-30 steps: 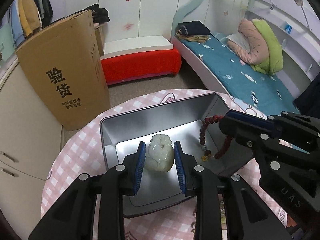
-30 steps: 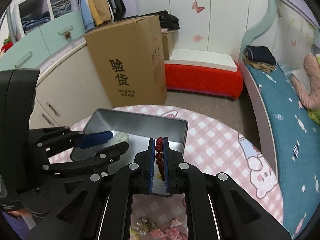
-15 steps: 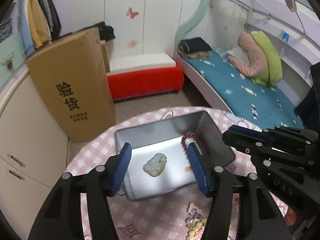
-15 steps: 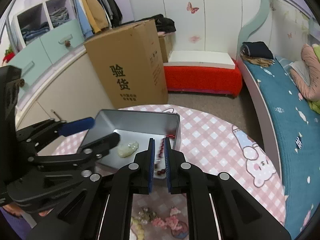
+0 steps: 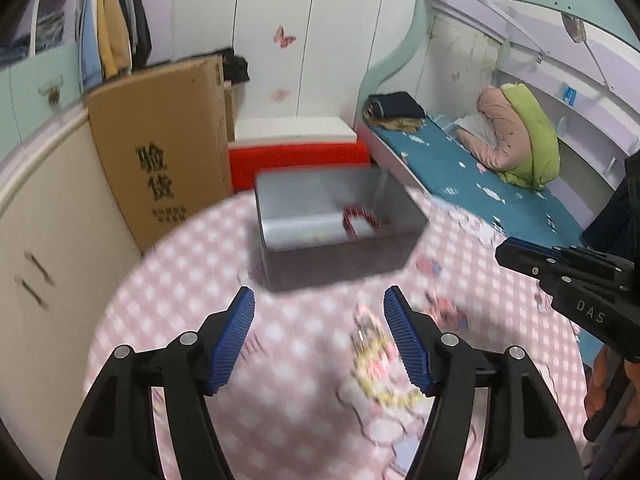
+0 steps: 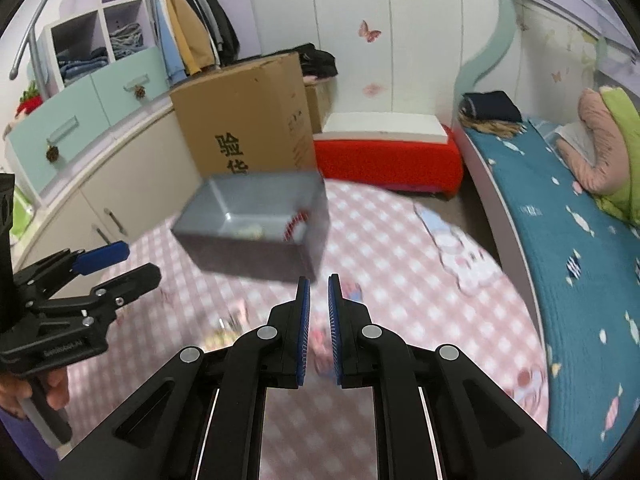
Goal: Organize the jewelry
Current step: 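Grasp the cream bead bracelet with the left gripper and lift it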
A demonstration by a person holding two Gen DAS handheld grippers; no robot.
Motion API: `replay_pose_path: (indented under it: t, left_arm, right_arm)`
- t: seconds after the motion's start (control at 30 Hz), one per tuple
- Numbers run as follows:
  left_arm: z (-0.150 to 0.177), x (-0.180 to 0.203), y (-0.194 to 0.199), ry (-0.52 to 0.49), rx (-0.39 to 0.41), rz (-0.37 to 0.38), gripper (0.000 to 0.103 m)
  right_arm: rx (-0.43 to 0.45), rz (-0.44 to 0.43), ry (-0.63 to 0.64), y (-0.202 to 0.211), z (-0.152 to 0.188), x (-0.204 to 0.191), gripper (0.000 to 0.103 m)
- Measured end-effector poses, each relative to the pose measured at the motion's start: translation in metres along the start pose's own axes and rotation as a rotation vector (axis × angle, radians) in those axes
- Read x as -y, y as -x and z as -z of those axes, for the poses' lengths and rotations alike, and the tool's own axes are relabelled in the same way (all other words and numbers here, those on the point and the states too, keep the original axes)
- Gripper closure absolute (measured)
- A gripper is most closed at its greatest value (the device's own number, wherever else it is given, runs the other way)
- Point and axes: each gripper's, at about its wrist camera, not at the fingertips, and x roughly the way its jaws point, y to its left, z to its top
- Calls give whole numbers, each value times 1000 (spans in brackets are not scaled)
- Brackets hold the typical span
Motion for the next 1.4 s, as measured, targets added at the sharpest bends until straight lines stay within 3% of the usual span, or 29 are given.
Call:
replay_pose_path:
  t: [0.17,0.33,0.4,0.43,0.47,0.57,0.67,0.77,0.8,0.83,1.07,1.2,1.4]
  left_arm:
    - [27,12,-16,12,-70,13,38]
    - [42,23,-34,-13,-120,-37,38]
    - [47,27,-37,-42,-127,-65,38]
    - [49,28,-40,-50,-138,-73,38]
    - [51,27,-42,-51,-145,-80,38]
    - [56,23,-45,-55,-151,-109,37]
    - [59,15,-44,-35,-143,-118,46]
    - [58,12,-41,-54,-137,-113,68]
    - [59,10,-40,-65,-129,-86,87]
    - [58,8,-40,-64,-126,-82,93]
    - [55,-6,-33,-20,-111,-11,96]
    - [49,-11,-16,8,-71,58,96]
    - [40,-13,10,17,-10,93,96]
  right_arm:
    - [-40,1,-43,-5,33,14,92]
    - [-62,-8,-64,-9,51,20,91]
    - [-59,-5,-72,-8,55,23,77]
    - [-55,-3,-77,-8,55,22,56]
    - [-45,-5,-79,-6,56,23,49]
    - [-48,-11,-76,-8,56,23,49]
    - [-53,-5,-74,-10,58,25,49]
    - [-58,-8,-76,-13,59,25,49]
    - [-61,-8,-75,-14,59,25,49]
    - [-64,-10,-75,-15,59,24,49]
    - [-72,-12,-63,-19,59,20,49]
    - [-68,-14,-48,-19,56,13,49]
    - [-82,9,-37,-28,52,12,49]
